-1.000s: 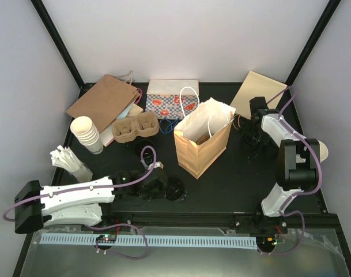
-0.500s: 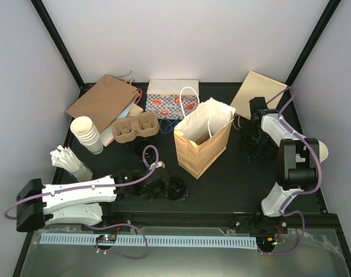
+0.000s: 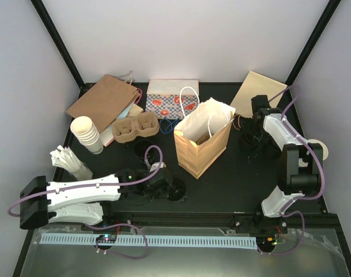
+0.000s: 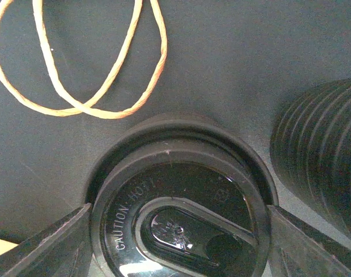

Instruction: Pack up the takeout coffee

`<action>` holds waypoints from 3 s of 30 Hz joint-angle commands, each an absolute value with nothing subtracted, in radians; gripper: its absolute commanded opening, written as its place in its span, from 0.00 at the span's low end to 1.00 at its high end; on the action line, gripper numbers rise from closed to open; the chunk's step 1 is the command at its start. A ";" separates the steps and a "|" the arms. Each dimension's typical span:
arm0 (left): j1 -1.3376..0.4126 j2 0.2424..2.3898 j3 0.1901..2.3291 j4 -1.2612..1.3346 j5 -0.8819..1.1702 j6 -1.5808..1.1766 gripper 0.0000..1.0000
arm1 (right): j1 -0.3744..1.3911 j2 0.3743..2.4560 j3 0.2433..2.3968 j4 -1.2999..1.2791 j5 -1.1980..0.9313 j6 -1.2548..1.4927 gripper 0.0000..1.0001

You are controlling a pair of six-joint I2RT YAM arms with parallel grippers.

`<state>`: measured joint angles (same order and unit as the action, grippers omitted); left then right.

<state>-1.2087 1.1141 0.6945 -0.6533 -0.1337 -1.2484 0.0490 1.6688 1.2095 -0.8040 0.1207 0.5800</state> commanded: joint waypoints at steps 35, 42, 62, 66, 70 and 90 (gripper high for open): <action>-1.234 1.207 0.783 -0.665 -0.146 -1.226 0.02 | 0.069 1.550 1.185 -0.836 0.138 0.538 0.80; -1.238 1.219 0.790 -0.661 -0.146 -1.227 0.02 | 0.072 1.556 1.151 -0.858 0.161 0.531 0.80; -1.242 1.179 0.834 -0.725 -0.184 -1.214 0.33 | 0.072 1.506 1.069 -0.847 0.102 0.525 0.81; -1.243 1.170 0.855 -0.756 -0.189 -1.208 0.43 | 0.072 1.480 1.067 -0.860 0.093 0.527 0.81; -1.243 1.159 0.874 -0.786 -0.201 -1.208 0.45 | 0.071 1.466 1.064 -0.837 0.134 0.536 0.81; -1.243 1.068 0.883 -0.846 -0.237 -1.220 0.45 | 0.130 1.500 1.133 -0.902 0.186 0.562 0.81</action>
<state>-1.2373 1.1011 0.8635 -0.8322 -0.2165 -1.2125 0.1394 1.5089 1.1168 -0.8845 0.1864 0.5629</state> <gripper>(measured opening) 0.454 0.824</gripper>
